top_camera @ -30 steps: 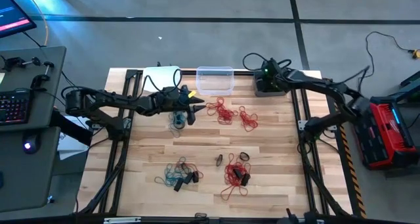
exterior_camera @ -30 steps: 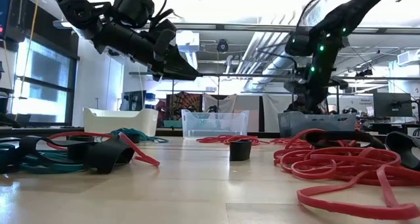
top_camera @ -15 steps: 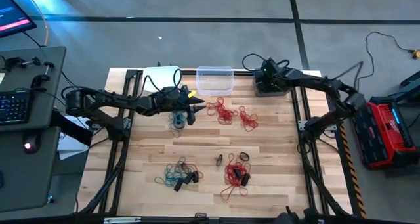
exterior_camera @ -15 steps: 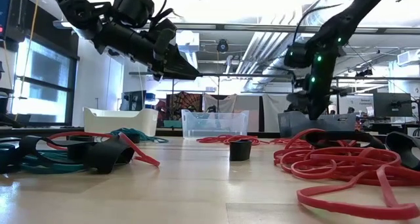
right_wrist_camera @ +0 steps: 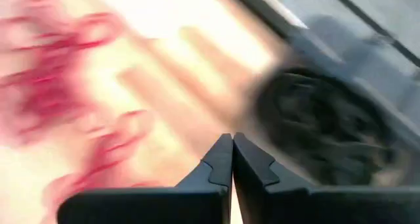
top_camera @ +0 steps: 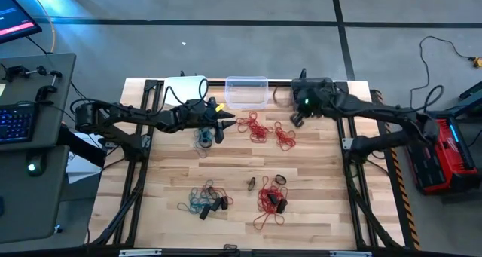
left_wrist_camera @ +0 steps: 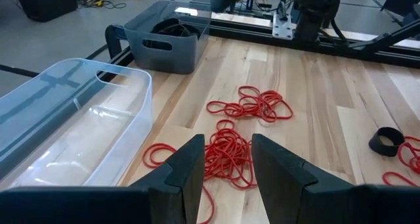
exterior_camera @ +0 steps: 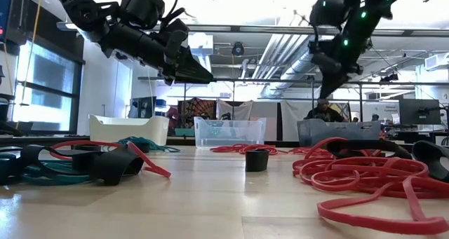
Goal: Sort rubber bands into baskets
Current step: Put the black rubber band into the black bin
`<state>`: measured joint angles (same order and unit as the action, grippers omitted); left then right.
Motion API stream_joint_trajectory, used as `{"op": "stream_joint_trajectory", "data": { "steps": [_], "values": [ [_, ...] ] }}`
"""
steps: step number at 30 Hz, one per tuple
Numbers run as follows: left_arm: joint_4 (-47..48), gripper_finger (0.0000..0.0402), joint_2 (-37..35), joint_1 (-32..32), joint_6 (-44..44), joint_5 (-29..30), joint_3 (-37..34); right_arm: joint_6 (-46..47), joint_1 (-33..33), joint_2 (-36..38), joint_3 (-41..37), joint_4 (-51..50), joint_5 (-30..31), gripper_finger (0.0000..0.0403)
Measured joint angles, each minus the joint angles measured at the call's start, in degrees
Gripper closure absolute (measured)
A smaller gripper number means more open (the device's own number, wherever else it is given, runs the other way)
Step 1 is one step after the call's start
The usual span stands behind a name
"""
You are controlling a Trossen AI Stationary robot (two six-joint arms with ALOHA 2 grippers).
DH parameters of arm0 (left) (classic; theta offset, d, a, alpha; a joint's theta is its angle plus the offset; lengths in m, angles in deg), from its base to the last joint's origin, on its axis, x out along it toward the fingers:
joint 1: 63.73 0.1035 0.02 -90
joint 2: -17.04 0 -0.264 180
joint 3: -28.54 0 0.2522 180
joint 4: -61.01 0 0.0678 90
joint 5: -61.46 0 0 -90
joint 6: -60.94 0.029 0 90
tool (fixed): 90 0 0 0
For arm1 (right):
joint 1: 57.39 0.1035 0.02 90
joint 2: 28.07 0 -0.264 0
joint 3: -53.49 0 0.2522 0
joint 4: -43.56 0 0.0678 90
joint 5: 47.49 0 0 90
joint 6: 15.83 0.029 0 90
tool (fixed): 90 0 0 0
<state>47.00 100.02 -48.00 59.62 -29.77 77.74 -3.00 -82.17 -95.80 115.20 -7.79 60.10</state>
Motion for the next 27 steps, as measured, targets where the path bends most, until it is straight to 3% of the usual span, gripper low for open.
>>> {"op": "stream_joint_trajectory", "data": {
  "steps": [12, 22, 27],
  "values": [
    [0.1, 0.0282, 0.0, -0.1, 0.0, -0.1, 0.0, 15.2, 28.8, -0.5, 0.0, 5.5, -4.6, 0.0396],
    [0.1, 0.0282, 0.0, -1.9, -0.1, -0.1, 0.0, 21.8, 40.2, -7.1, 0.0, 7.7, -4.1, 0.0287],
    [0.1, 0.0282, 0.0, -2.5, -0.1, -0.1, 0.0, 21.9, 42.5, -13.6, 0.0, 10.1, -5.8, 0.0261]
  ]
}}
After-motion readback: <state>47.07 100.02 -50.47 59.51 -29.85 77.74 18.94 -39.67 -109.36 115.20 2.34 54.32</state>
